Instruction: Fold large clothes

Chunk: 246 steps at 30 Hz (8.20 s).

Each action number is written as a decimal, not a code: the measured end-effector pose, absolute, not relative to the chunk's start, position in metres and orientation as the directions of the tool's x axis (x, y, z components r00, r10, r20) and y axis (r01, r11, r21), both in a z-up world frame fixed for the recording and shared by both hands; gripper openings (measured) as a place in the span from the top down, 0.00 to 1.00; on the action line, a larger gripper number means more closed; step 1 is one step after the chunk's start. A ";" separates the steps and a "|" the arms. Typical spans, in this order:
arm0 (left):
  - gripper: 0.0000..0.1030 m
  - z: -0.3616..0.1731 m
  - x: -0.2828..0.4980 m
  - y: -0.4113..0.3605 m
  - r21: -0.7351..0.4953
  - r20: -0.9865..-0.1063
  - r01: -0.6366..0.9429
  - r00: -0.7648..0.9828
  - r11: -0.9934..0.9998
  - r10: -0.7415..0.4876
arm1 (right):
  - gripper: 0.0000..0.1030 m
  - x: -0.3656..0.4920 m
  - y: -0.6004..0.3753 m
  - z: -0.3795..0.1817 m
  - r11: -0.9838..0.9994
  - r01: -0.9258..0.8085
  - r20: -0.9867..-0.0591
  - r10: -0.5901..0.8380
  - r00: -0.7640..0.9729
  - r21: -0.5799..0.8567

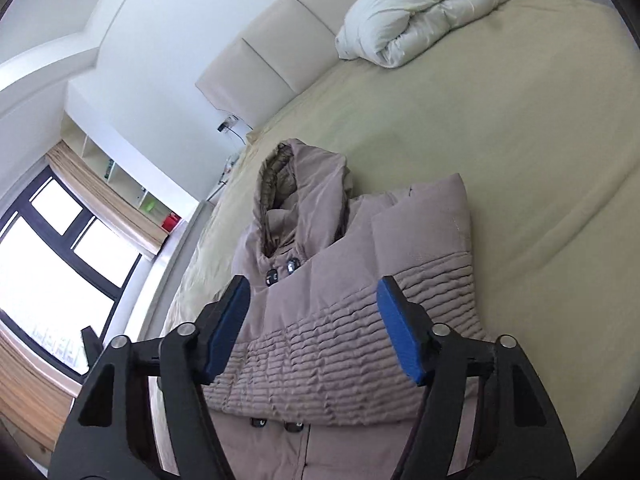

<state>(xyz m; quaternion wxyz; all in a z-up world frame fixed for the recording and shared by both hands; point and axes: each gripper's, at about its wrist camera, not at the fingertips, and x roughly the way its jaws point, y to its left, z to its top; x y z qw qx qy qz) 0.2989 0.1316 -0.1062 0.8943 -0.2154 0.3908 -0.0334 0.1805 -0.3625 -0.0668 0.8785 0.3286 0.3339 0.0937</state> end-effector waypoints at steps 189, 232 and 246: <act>0.63 -0.138 0.302 0.008 -0.173 -0.701 0.096 0.687 0.980 -0.191 | 0.45 0.254 -0.180 -0.126 0.986 -0.165 -0.676 0.108 0.729 -0.021; 0.30 -0.208 -0.080 0.114 -0.522 -0.808 0.040 0.299 0.852 -0.508 | 0.28 -0.199 -0.433 -0.150 0.851 0.172 -0.820 0.395 0.413 0.496; 0.75 -0.212 -0.080 0.115 -0.598 -0.771 0.037 0.245 0.800 -0.588 | 0.72 -0.194 -0.443 -0.182 0.720 0.225 -0.743 0.567 0.355 0.657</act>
